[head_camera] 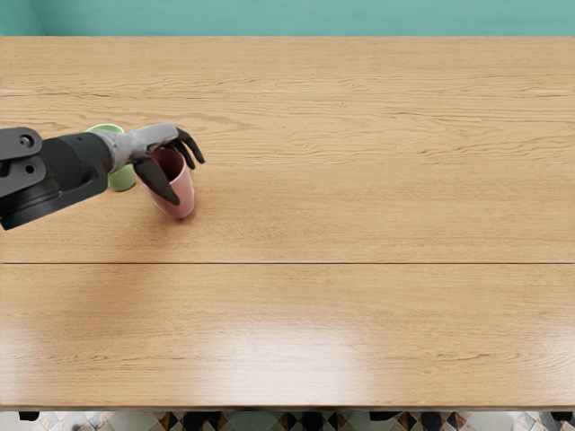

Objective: Pick up cup and place in cup with left hand

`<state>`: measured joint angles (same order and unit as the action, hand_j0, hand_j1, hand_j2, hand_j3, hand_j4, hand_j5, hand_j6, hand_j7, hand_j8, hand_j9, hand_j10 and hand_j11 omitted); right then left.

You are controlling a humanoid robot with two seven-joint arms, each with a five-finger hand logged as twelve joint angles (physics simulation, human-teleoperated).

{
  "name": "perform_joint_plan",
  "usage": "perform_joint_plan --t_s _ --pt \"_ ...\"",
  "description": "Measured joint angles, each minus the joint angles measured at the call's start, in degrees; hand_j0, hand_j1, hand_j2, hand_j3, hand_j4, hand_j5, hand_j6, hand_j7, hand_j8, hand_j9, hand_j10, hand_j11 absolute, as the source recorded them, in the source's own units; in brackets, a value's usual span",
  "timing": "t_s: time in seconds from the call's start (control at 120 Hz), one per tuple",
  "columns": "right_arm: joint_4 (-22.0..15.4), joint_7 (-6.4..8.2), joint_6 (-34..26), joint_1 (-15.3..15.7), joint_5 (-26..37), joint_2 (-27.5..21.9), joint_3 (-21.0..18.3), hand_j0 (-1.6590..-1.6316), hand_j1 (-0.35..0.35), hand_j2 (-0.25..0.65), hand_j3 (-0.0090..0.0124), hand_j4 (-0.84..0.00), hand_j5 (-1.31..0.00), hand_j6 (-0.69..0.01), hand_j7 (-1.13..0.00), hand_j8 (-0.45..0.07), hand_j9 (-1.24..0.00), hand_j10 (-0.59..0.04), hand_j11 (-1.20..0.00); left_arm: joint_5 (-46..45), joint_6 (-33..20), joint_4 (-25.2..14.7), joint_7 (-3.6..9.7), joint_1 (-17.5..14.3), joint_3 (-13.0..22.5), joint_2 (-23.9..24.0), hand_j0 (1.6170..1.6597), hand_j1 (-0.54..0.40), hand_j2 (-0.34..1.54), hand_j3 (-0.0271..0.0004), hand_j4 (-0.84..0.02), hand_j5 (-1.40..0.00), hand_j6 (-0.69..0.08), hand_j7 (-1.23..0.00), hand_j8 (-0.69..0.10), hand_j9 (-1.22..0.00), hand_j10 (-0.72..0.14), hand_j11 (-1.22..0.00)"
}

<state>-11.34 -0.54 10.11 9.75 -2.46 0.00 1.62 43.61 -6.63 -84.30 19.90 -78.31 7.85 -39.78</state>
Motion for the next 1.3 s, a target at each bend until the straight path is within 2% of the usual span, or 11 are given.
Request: perform_joint_plan --t_s 0.158,0.258,0.35,0.525,0.667,0.817,0.833,0.95,1.025,1.242,1.3 --pt "0.0 0.01 0.0 0.0 0.0 0.0 0.0 -1.6581 -0.333 -0.003 0.0 -0.013 -0.02 -0.013 -0.02 -0.013 -0.02 -0.013 -0.02 -0.1 1.9 -1.3 0.07 -0.2 -3.1 -1.7 1.6535 -0.135 0.06 0.0 -0.494 -0.69 -0.466 -0.69 -0.266 -0.69 -0.232 -0.68" --pt "0.0 -0.01 0.0 0.0 0.0 0.0 0.0 -1.6581 -0.333 -0.003 0.0 -0.013 -0.02 -0.013 -0.02 -0.013 -0.02 -0.013 -0.02 -0.4 3.8 -1.8 0.08 -2.5 -4.5 -2.7 1.6534 -0.135 0.05 0.0 -0.49 -0.71 -0.467 -0.71 -0.263 -0.71 -0.222 -0.69" --pt "0.0 0.0 0.0 0.0 0.0 0.0 0.0 -1.6581 -0.333 -0.003 0.0 -0.013 -0.02 -0.013 -0.02 -0.013 -0.02 -0.013 -0.02 -0.8 6.2 -2.5 0.09 -3.2 -6.1 -4.1 1.6532 -0.13 0.04 0.0 -0.492 -0.71 -0.469 -0.72 -0.261 -0.72 -0.226 -0.69" --pt "0.0 0.0 0.0 0.0 0.0 0.0 0.0 -1.6581 -0.333 -0.003 0.0 -0.013 -0.02 -0.013 -0.02 -0.013 -0.02 -0.013 -0.02 -1.5 11.8 -3.3 0.1 -3.8 -9.9 -8.0 1.6533 -0.132 0.04 0.0 -0.488 -0.72 -0.471 -0.73 -0.26 -0.73 -0.225 -0.69" --pt "0.0 0.0 0.0 0.0 0.0 0.0 0.0 -1.6581 -0.333 -0.003 0.0 -0.013 -0.02 -0.013 -0.02 -0.013 -0.02 -0.013 -0.02 -1.6 13.9 -3.5 0.11 -3.7 -12.0 -10.3 1.6534 -0.142 0.04 0.0 -0.488 -0.72 -0.467 -0.73 -0.255 -0.74 -0.225 -0.69" --pt "0.0 0.0 0.0 0.0 0.0 0.0 0.0 -1.6581 -0.333 -0.003 0.0 -0.013 -0.02 -0.013 -0.02 -0.013 -0.02 -0.013 -0.02 -1.5 14.2 -3.3 0.04 -3.1 -13.0 -12.4 1.6532 -0.169 0.05 0.0 -0.484 -0.72 -0.448 -0.74 -0.238 -0.75 -0.199 -0.69" --pt "0.0 0.0 0.0 0.0 0.0 0.0 0.0 -1.6581 -0.333 -0.003 0.0 -0.013 -0.02 -0.013 -0.02 -0.013 -0.02 -0.013 -0.02 -1.5 14.1 -3.3 0.02 -2.9 -13.2 -13.1 1.6532 -0.163 0.05 0.0 -0.493 -0.71 -0.454 -0.73 -0.236 -0.73 -0.23 -0.69" --pt "0.0 0.0 0.0 0.0 0.0 0.0 0.0 -1.6581 -0.333 -0.003 0.0 -0.013 -0.02 -0.013 -0.02 -0.013 -0.02 -0.013 -0.02 -1.0 13.8 -2.7 -0.11 -2.5 -14.3 -14.4 1.6529 -0.167 0.06 0.0 -0.493 -0.71 -0.476 -0.72 -0.28 -0.71 -0.231 -0.69" --pt "0.0 -0.01 0.0 0.0 0.0 0.0 0.0 -1.6581 -0.333 -0.003 0.0 -0.013 -0.02 -0.013 -0.02 -0.013 -0.02 -0.013 -0.02 -0.8 13.1 -1.8 -0.2 -2.1 -14.6 -14.6 1.6526 -0.168 0.06 0.0 -0.496 -0.71 -0.484 -0.72 -0.278 -0.71 -0.235 -0.7" --pt "0.0 0.0 0.0 0.0 0.0 0.0 0.0 -1.6581 -0.333 -0.003 0.0 -0.013 -0.02 -0.013 -0.02 -0.013 -0.02 -0.013 -0.02 -0.6 10.7 0.3 -1.72 -0.7 -15.0 -15.5 1.6521 -0.153 0.04 0.0 -0.498 -0.71 -0.497 -0.71 -0.29 -0.7 -0.242 -0.7" --pt "0.0 -0.01 0.0 0.0 0.0 0.0 0.0 -1.6581 -0.333 -0.003 0.0 -0.013 -0.02 -0.013 -0.02 -0.013 -0.02 -0.013 -0.02 -0.5 9.9 1.0 -2.58 0.2 -15.0 -15.4 1.6518 -0.151 0.03 0.0 -0.499 -0.71 -0.499 -0.71 -0.294 -0.71 -0.242 -0.7"
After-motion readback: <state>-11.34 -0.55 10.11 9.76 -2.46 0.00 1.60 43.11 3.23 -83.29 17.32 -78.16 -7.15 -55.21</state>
